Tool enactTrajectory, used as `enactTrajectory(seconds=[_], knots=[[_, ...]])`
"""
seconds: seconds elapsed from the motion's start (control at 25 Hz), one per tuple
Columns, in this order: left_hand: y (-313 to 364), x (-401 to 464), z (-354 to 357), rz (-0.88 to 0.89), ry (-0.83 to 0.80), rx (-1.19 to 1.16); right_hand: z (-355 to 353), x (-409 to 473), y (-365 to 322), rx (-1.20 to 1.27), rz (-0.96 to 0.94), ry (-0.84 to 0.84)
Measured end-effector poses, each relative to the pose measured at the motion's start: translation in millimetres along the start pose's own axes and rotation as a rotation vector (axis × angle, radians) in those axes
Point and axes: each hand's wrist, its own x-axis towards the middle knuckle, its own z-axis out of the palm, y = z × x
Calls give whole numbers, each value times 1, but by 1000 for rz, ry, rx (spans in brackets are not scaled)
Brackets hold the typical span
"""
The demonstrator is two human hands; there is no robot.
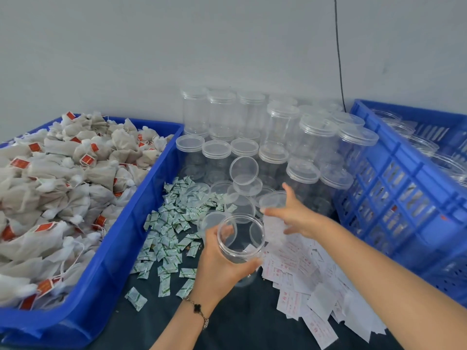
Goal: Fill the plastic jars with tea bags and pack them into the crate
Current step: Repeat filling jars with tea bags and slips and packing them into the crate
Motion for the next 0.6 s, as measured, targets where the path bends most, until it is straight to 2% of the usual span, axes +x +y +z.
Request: enactTrajectory(seconds=[0.12,0.24,0.36,0.48,0.6], knots=[[7,-3,-8,35,88,-39,9,2,4,-249,-3,154],[11,-7,-30,104,204,-14,22,-2,-22,-352,-84,185],[15,-3,-59,125,329,16,53,-15,-65,-490,-348,113],[14,7,-82,46,404,34,93,-32,-116,-641,-663,-16],[2,18,-95,-3,436,64,133,-36,-153,-723,-855,-21]])
